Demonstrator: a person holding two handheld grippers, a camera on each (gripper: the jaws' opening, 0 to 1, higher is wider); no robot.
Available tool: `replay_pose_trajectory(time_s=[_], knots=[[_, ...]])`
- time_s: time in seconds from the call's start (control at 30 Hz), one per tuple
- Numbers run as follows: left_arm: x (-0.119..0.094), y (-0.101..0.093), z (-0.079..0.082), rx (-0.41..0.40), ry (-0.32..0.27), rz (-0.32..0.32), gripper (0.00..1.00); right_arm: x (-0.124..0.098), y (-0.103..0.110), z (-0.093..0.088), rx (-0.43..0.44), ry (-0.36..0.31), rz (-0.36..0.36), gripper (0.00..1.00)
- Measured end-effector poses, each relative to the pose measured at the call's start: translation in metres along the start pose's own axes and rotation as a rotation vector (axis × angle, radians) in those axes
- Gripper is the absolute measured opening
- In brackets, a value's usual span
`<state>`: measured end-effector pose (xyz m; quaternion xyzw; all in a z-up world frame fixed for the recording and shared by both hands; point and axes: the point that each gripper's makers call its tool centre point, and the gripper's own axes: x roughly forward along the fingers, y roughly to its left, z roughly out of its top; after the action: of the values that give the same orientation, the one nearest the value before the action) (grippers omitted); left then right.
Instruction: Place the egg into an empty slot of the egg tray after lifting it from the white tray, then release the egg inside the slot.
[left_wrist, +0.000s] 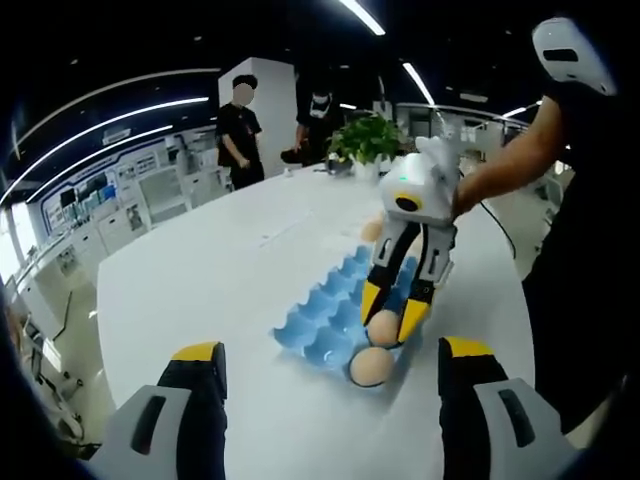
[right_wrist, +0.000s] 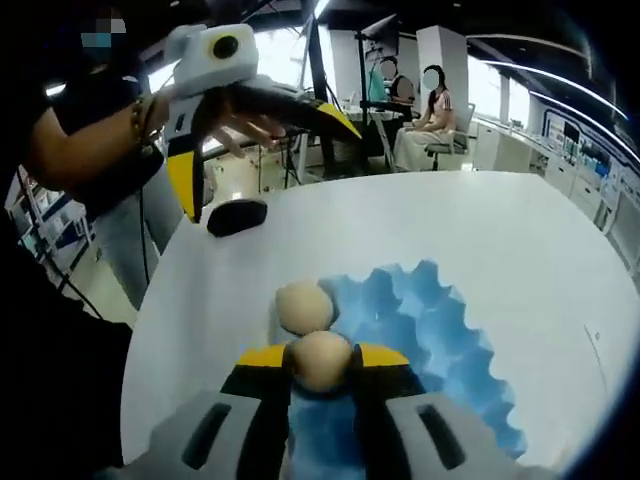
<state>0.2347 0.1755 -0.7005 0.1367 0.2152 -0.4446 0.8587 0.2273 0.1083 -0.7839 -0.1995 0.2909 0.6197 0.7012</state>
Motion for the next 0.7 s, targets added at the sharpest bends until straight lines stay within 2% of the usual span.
replay_pose_trajectory(time_s=[0.27, 0.4, 0.43, 0.5, 0.57, 0.7], knots=[[0.0001, 0.0012, 0.0012, 0.0, -0.003, 0.001, 0.88, 0.0, -0.0008, 0.001, -0.004, -0.015, -0.002, 0.24], [-0.0005, 0.002, 0.0009, 0.002, 0.001, 0.003, 0.88, 0.0004, 0.0006, 0.0006, -0.034, -0.023, -0.016, 0.25], [-0.0009, 0.002, 0.0012, 0.004, 0.0, 0.002, 0.87, 0.0006, 0.0025, 0.0005, -0.067, -0.031, -0.006, 0.25], [-0.0012, 0.0026, 0.0018, 0.005, -0.003, 0.005, 0.87, 0.0002, 0.0017, 0.0, -0.069, -0.036, -0.01, 0.26], [-0.0015, 0.003, 0.0017, 0.003, -0.003, 0.007, 0.87, 0.0014, 0.0023, 0.0004, -0.169, -0.048, -0.006, 0.26], [-0.0023, 0.0033, 0.0026, 0.004, -0.004, 0.012, 0.87, 0.0002, 0.0023, -0.0012, -0.176, -0.058, -0.022, 0.28]])
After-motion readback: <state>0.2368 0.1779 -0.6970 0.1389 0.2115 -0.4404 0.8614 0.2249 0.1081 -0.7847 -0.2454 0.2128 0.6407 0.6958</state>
